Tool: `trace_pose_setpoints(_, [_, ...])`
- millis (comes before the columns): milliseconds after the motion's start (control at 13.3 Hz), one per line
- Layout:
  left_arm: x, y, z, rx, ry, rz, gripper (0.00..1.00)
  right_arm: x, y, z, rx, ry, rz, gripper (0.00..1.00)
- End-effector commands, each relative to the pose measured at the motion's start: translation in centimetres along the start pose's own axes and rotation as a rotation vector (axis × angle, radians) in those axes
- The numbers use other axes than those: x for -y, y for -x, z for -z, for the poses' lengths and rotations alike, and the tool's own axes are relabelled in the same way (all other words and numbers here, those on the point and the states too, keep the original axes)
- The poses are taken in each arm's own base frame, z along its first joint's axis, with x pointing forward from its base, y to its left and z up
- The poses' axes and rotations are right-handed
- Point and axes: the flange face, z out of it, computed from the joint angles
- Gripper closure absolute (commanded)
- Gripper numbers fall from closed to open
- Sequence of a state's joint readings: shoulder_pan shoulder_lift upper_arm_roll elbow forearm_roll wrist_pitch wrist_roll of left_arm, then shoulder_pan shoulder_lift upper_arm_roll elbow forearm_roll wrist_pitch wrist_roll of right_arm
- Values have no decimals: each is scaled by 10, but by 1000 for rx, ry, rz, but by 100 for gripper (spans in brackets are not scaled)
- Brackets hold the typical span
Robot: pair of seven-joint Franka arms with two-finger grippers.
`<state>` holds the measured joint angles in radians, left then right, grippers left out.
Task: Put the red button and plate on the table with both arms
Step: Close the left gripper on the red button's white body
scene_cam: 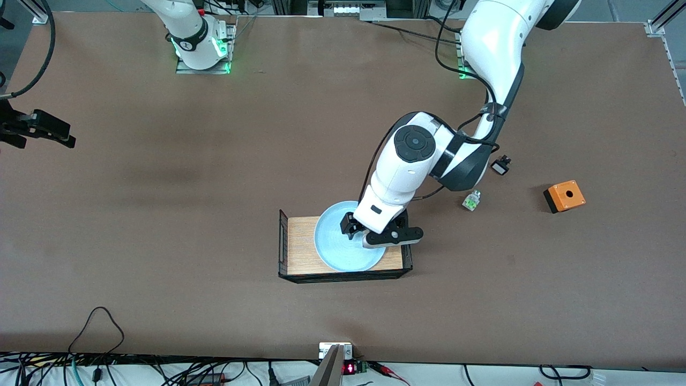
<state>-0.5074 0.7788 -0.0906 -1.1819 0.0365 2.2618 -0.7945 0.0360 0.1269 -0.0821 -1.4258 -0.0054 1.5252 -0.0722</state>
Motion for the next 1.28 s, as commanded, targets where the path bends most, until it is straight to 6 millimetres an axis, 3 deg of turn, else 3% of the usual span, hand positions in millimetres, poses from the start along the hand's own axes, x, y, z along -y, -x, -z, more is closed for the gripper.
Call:
trace_pose_setpoints(0, [0,0,-5,-13,-18,8,3,-2,-3,4,-10,6,-11,0])
trace_pose_setpoints(150, [0,0,-5,-13,-18,22,9,-2,-3,4,-16,7,-11,0])
trace_pose_setpoints(376, [0,0,-5,-12,-16,41,27,-2,-4,3,-13,7,-13,0])
trace_pose_setpoints(526, [0,0,-4,-14,-16,43,33,-2,-4,3,-13,7,-13,0])
trace_pose_setpoints(1203, [1,3,-7,-33,-55,7,38,-3,-4,3,-21,7,-12,0])
